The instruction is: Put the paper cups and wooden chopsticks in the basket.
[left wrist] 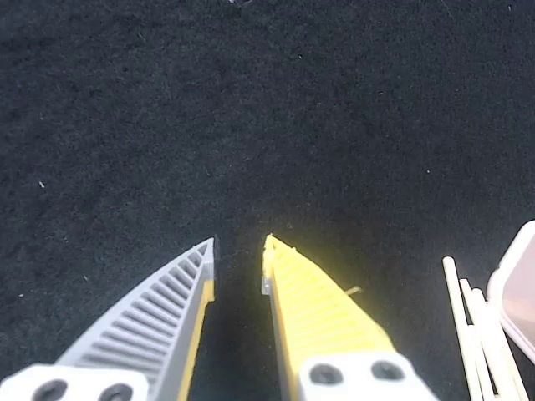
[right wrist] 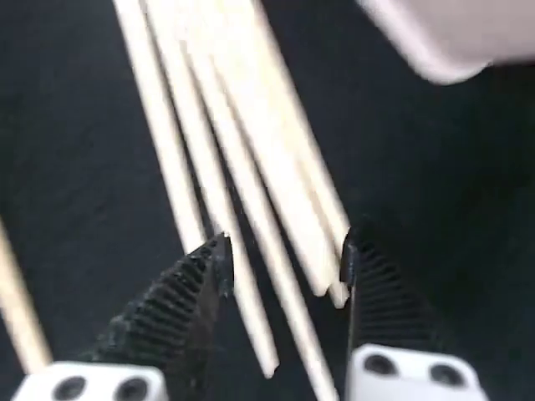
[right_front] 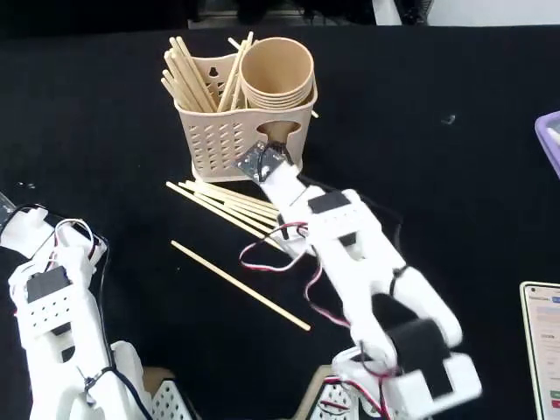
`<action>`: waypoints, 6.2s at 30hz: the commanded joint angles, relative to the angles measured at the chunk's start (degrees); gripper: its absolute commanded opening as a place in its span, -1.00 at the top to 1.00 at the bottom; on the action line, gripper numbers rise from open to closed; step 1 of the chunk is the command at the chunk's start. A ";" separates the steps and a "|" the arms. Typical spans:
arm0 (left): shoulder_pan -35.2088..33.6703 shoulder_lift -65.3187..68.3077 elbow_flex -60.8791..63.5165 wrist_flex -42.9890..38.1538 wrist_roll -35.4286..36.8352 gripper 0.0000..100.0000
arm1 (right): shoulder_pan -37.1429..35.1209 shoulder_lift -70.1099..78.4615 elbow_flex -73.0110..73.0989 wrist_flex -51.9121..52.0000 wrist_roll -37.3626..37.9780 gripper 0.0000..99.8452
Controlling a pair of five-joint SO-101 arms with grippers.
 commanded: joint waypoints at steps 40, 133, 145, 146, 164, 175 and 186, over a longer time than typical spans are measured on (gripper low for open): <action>0.40 -1.49 -1.10 -1.14 0.09 0.78 | -14.07 -10.77 9.27 0.35 3.60 0.63; -0.04 -1.49 -1.19 -1.23 0.09 0.78 | -18.73 11.82 -17.80 8.09 1.58 0.95; -0.04 -1.49 -1.19 -1.23 0.09 0.78 | -18.64 11.91 -15.60 7.65 0.62 0.87; -0.04 -1.49 -1.19 -1.23 0.09 0.78 | -18.64 11.82 -15.60 7.65 0.18 0.87; -0.04 -1.49 -1.19 -1.23 0.09 0.78 | -18.73 5.67 -19.56 10.73 -0.09 0.98; 0.13 -1.49 -1.19 -1.32 0.09 0.78 | -22.33 8.48 -15.43 1.14 -4.22 0.97; -0.13 -1.49 -0.92 -2.29 0.09 0.78 | -23.12 16.48 -17.54 -0.09 -4.84 0.77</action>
